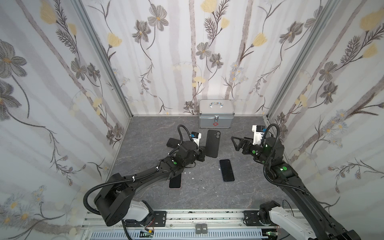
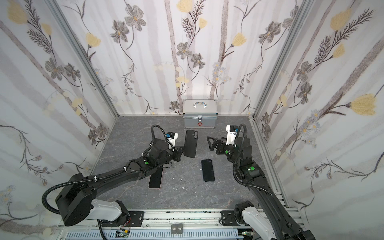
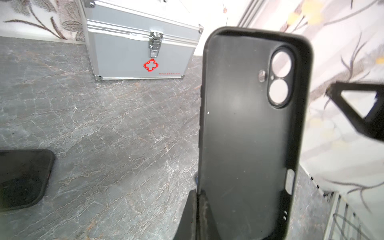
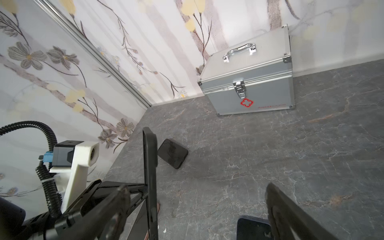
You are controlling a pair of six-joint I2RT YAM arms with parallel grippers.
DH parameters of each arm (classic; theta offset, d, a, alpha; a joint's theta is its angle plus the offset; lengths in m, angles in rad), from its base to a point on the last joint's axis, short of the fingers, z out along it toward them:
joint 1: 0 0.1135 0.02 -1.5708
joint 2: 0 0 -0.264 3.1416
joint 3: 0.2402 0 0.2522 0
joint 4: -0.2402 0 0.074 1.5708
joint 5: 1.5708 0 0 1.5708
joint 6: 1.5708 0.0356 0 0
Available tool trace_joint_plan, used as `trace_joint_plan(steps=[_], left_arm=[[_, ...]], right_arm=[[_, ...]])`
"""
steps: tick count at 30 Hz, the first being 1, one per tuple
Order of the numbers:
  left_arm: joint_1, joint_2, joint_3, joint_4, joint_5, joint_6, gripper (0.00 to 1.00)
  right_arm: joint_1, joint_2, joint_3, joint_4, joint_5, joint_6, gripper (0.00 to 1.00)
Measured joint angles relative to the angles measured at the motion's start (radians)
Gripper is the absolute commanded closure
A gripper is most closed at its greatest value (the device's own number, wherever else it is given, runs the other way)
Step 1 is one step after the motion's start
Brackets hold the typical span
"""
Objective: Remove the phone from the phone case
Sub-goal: 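Open and withdraw the right gripper while the left gripper holds the case, then close the right gripper on the black case's edge beside the left gripper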
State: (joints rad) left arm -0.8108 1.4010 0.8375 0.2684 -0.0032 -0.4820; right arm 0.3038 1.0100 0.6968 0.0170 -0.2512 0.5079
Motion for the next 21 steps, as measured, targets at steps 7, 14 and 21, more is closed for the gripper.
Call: trace_joint_plan(steps=[7, 14, 21], left_arm=[[-0.016, 0.051, 0.025, 0.024, -0.069, -0.163, 1.00], [-0.041, 0.109, 0.077, 0.003, -0.118, -0.206, 1.00], [-0.064, 0.130, 0.132, -0.042, -0.180, -0.206, 1.00]], right_arm=[[0.027, -0.005, -0.110, 0.208, -0.058, 0.034, 0.19], [0.195, 0.152, 0.013, 0.167, 0.042, -0.014, 0.38], [0.279, 0.333, 0.174, 0.023, 0.251, -0.055, 0.51]])
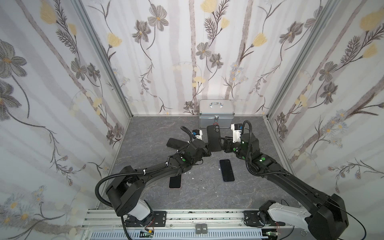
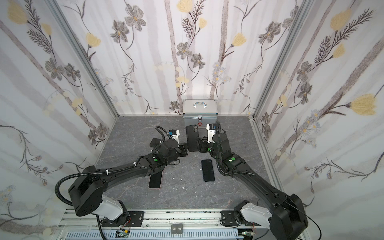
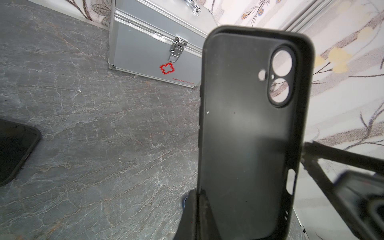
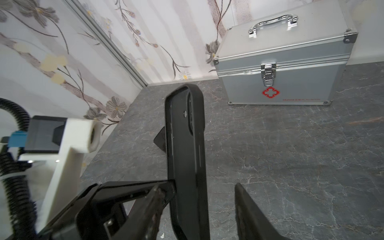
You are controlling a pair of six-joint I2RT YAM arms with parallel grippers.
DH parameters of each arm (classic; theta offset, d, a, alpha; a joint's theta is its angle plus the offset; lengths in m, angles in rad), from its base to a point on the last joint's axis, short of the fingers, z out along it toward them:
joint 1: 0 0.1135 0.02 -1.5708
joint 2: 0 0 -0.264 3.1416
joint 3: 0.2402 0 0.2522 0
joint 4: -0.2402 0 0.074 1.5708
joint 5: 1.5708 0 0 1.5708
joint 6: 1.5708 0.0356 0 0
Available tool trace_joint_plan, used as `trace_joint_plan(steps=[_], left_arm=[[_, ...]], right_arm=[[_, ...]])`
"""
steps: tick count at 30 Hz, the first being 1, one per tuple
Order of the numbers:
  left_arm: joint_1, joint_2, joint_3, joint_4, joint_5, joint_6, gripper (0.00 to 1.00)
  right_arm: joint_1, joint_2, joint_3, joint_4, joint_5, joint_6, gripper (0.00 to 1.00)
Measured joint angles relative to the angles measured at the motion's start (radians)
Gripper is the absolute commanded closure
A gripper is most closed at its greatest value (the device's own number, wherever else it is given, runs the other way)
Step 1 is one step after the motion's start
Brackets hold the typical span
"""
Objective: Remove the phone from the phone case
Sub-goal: 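Close the right gripper on the black case's edge beside the left gripper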
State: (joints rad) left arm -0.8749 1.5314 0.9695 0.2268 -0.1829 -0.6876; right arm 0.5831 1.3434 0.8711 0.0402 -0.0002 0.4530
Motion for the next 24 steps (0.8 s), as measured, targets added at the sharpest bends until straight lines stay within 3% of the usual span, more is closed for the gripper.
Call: trace_joint_plan(steps=[7, 13, 20, 24], left_arm=[[-0.008, 0.004, 0.001, -0.022, -0.013, 0.000, 1.00], [-0.013, 0.002, -0.002, -0.023, -0.023, 0.000, 1.00], [-0.012, 0.005, -0.001, -0.037, -0.027, 0.000, 1.00], [-0.012, 0.006, -0.001, -0.043, -0.033, 0.000, 1.00]], right_arm=[[0.026, 0.103, 0.087, -0.076, 0.108, -0.036, 0.67], [0.037, 0.150, 0.119, -0.098, 0.128, -0.055, 0.77], [0.038, 0.158, 0.122, -0.113, 0.129, -0.069, 0.99], [0.039, 0.158, 0.122, -0.119, 0.126, -0.069, 1.00]])
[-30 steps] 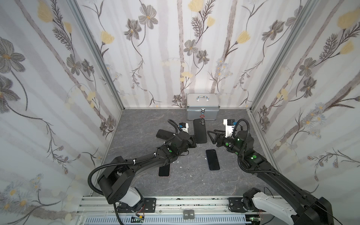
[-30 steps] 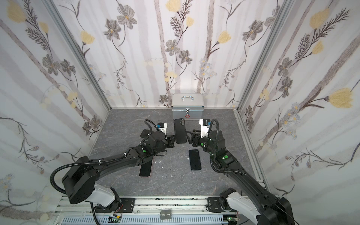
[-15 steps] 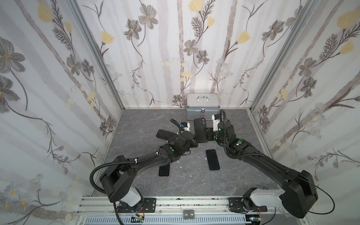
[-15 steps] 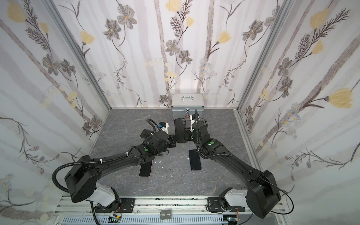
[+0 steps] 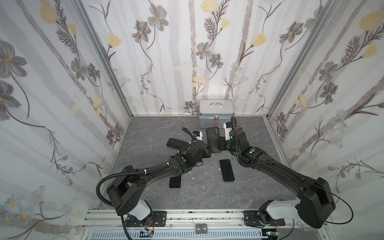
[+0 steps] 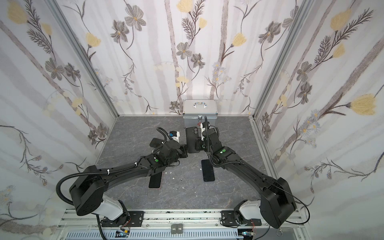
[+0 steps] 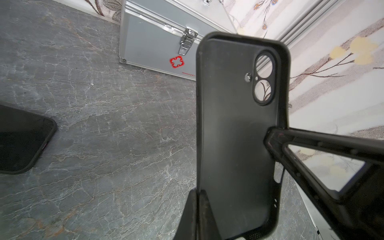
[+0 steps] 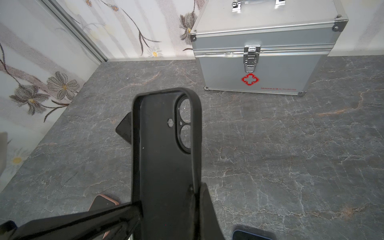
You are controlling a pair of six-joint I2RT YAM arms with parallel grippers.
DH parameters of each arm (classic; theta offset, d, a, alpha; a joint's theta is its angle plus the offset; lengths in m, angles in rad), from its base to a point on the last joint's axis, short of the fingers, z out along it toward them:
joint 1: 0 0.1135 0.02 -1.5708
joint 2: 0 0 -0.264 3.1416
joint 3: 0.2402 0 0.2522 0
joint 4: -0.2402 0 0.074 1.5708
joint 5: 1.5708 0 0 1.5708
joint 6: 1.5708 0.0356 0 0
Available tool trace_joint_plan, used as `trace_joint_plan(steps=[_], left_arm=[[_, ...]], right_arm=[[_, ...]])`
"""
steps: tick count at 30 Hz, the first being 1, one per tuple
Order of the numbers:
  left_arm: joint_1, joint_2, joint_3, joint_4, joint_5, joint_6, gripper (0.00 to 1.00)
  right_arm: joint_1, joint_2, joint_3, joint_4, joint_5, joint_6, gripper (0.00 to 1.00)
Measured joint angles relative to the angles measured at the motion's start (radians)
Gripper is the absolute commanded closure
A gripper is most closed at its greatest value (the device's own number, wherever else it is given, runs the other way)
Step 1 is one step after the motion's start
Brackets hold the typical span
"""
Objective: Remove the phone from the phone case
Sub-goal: 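Close the right gripper on the black case's edge beside the left gripper, then open and draw back the left gripper while the right gripper holds the case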
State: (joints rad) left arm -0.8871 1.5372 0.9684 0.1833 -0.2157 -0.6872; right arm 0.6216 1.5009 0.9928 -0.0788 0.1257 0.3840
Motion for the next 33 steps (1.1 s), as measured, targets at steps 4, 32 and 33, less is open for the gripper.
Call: trace_joint_plan(steps=[4, 32, 33], left_arm=[[0.000, -0.001, 0.001, 0.001, 0.006, 0.007, 0.60], [0.106, 0.165, 0.045, 0.005, 0.136, -0.055, 0.00], [0.115, 0.165, 0.035, -0.003, 0.140, -0.070, 0.00]], right_arm=[[0.000, -0.005, 0.000, -0.006, 0.002, 0.000, 1.00], [-0.368, 0.346, 0.025, -0.047, -0.356, -0.082, 1.00], [-0.377, 0.364, 0.032, -0.045, -0.376, -0.082, 1.00]])
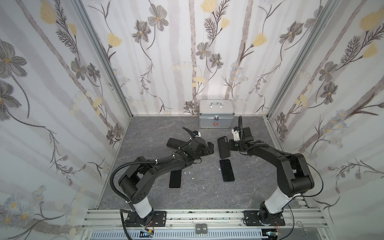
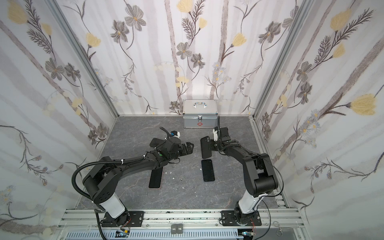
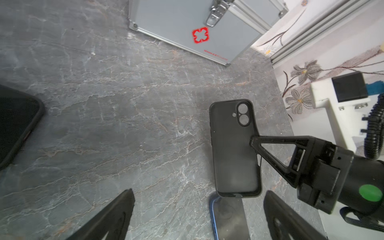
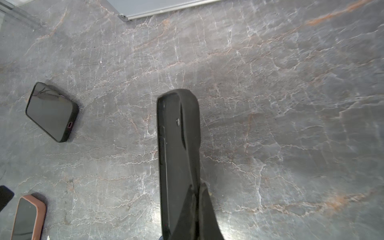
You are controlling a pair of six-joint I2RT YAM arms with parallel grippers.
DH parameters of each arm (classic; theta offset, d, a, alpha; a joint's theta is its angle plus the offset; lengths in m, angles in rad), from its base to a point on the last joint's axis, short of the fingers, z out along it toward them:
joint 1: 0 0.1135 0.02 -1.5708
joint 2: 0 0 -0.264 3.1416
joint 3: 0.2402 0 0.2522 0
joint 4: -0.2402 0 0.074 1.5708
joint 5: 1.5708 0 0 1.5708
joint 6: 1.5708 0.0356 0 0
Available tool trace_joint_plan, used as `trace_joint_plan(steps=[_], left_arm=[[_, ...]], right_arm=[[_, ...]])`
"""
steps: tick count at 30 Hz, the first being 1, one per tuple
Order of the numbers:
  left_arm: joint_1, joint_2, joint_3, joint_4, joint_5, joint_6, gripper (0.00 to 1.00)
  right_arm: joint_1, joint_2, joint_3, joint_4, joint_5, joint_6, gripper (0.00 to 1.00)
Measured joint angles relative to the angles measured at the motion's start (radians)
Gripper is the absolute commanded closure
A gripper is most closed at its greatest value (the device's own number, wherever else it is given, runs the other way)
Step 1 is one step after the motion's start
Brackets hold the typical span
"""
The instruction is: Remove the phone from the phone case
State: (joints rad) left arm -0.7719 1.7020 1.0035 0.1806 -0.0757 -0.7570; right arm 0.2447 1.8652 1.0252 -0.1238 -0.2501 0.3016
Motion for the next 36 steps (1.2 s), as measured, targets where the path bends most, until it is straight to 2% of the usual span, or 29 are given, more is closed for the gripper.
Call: trace_joint_plan(steps=[6, 8, 11, 17, 22, 30, 36], left_arm=[[0.021, -0.038, -0.023, -0.072, 0.008, -0.032, 0.00], [0.028, -0.023, -0.018, -0.069, 0.070, -0.001, 0.00], [0.056, 0.090, 0.005, -0.078, 0.222, 0.016, 0.00], [-0.005, 0.122, 0.031, -0.130, 0.284, 0.026, 0.00], [-0.005, 0.076, 0.039, -0.156, 0.227, 0.054, 0.00], [-0.032, -0.067, 0.039, -0.180, 0.095, 0.187, 0.00], [-0.037, -0.082, 0.049, -0.246, 0.013, 0.256, 0.00]], right_arm=[[-0.026, 0.083, 0.040, 0.009, -0.055, 0.004, 1.00], [-0.029, 0.103, 0.048, 0.010, -0.058, 0.012, 1.00], [-0.038, 0.133, 0.060, 0.026, -0.058, 0.039, 1.00], [-0.040, 0.145, 0.067, 0.045, -0.057, 0.064, 1.00], [-0.042, 0.144, 0.080, 0.045, -0.051, 0.064, 1.00], [-0.043, 0.176, 0.108, 0.041, -0.032, 0.064, 1.00], [-0.043, 0.227, 0.150, 0.023, -0.031, 0.058, 1.00]])
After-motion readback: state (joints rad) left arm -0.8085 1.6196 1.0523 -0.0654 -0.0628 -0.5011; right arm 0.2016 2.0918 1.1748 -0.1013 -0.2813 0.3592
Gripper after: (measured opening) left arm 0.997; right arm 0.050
